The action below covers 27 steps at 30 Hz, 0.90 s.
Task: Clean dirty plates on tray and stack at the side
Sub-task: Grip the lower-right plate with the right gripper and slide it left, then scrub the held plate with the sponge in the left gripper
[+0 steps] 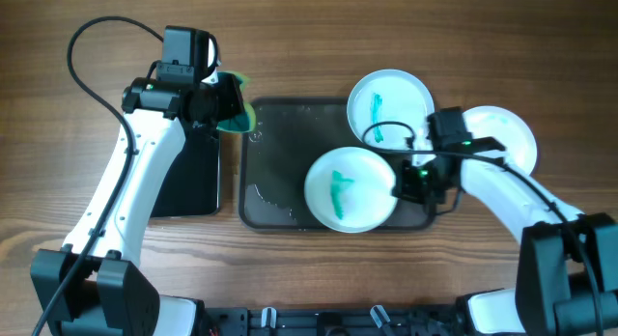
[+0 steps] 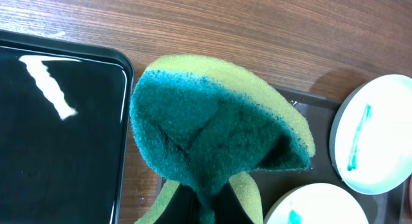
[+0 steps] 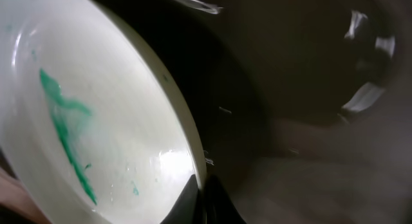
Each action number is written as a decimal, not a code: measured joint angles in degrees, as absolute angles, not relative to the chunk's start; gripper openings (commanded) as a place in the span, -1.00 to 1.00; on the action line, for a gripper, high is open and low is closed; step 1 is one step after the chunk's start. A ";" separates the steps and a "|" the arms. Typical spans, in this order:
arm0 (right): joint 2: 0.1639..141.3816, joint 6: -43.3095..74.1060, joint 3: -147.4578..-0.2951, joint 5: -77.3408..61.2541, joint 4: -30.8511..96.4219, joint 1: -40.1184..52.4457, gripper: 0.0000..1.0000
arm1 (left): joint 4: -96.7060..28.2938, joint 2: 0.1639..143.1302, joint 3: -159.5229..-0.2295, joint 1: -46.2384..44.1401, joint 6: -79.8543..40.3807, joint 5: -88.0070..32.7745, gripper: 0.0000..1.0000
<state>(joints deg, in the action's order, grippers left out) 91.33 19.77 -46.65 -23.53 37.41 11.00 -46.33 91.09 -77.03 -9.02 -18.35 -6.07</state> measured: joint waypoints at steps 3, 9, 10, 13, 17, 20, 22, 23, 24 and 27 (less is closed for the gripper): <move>91.33 32.01 -47.77 -23.05 27.88 19.35 -0.91 | -46.30 91.09 -77.03 -9.02 -18.35 -6.07 -0.92; 94.13 45.69 -48.16 -13.15 15.94 27.99 -0.91 | -46.41 91.88 -77.03 -9.02 -18.35 -6.07 -0.92; 95.18 46.54 -48.16 -12.45 14.98 27.92 -0.91 | -46.52 92.44 -77.03 -9.17 -18.35 -6.07 -0.92; 98.70 48.38 -48.47 -11.77 14.70 27.94 -0.91 | -46.52 95.15 -77.03 -10.61 -18.33 -6.07 -0.92; 101.06 48.36 -51.37 -12.36 15.38 27.94 -0.91 | -46.50 100.73 -77.03 -15.84 -18.31 -6.07 -0.92; 101.12 48.38 -51.48 -12.40 15.44 27.94 -0.91 | -46.33 106.02 -77.01 -20.08 -17.54 -6.07 -0.92; 101.12 48.36 -51.48 -12.43 15.42 27.94 -0.91 | -46.28 109.03 -77.01 -22.31 -16.80 -5.87 -0.92; 101.12 48.36 -51.53 -12.47 15.44 27.94 -0.91 | -46.22 110.93 -77.01 -23.31 -16.60 -5.61 -0.92; 101.12 48.34 -51.57 -12.60 15.44 27.94 -0.91 | -46.13 112.75 -77.01 -23.90 -16.58 -5.58 -0.92; 101.16 48.34 -51.59 -12.64 15.42 27.94 -0.91 | -45.76 115.26 -77.89 -24.12 -16.56 -5.82 -0.92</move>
<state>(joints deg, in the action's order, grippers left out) 101.16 48.34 -51.59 -12.64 15.42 27.94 -45.76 115.26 -77.89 -24.12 -16.56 -5.82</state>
